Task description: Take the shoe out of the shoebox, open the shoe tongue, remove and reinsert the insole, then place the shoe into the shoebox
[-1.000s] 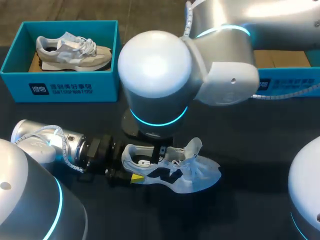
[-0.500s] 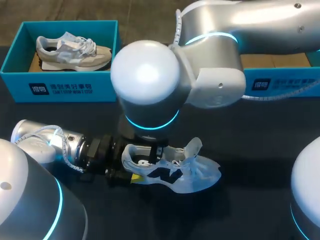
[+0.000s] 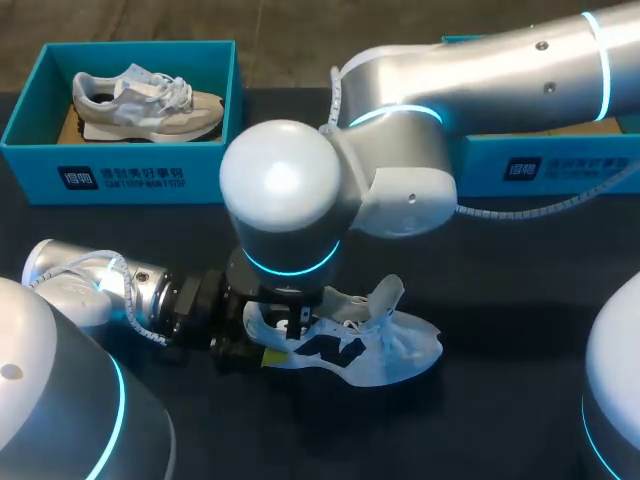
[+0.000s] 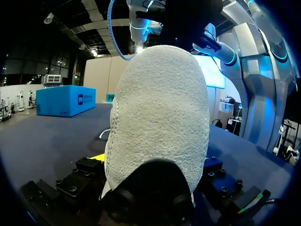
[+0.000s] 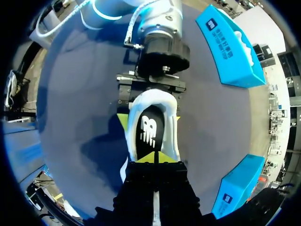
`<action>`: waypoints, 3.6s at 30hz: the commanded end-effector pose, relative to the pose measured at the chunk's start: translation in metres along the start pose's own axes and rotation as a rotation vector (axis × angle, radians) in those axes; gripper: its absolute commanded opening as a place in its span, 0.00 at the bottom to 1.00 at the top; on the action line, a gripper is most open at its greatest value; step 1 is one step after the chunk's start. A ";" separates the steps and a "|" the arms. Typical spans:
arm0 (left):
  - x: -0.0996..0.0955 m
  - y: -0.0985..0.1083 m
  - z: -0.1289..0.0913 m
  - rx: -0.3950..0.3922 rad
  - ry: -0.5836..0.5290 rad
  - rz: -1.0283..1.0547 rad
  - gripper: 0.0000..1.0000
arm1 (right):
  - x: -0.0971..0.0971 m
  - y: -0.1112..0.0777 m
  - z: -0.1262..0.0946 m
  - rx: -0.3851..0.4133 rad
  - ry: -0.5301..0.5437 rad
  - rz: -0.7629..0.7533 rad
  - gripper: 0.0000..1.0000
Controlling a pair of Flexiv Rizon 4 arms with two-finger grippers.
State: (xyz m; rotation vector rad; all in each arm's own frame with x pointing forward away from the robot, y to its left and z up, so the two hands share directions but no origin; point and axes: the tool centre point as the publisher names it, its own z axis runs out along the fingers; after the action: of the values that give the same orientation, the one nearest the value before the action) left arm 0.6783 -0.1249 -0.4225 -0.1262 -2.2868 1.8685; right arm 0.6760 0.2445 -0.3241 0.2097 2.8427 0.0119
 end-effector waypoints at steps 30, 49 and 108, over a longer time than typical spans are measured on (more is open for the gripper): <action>0.000 0.003 0.000 -0.001 -0.003 0.000 0.00 | -0.006 -0.031 0.062 0.040 0.030 0.050 0.00; 0.000 0.003 0.000 -0.001 -0.003 0.000 0.00 | -0.011 0.015 0.055 0.065 0.032 -0.036 0.00; 0.000 0.003 0.000 -0.001 -0.003 0.000 0.00 | 0.024 -0.040 0.098 0.115 0.208 0.100 0.38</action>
State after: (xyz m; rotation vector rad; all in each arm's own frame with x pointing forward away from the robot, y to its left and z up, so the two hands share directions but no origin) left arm 0.6780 -0.1247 -0.4232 -0.1272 -2.2879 1.8683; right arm 0.6779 0.2041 -0.4076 0.4031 3.0175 -0.1074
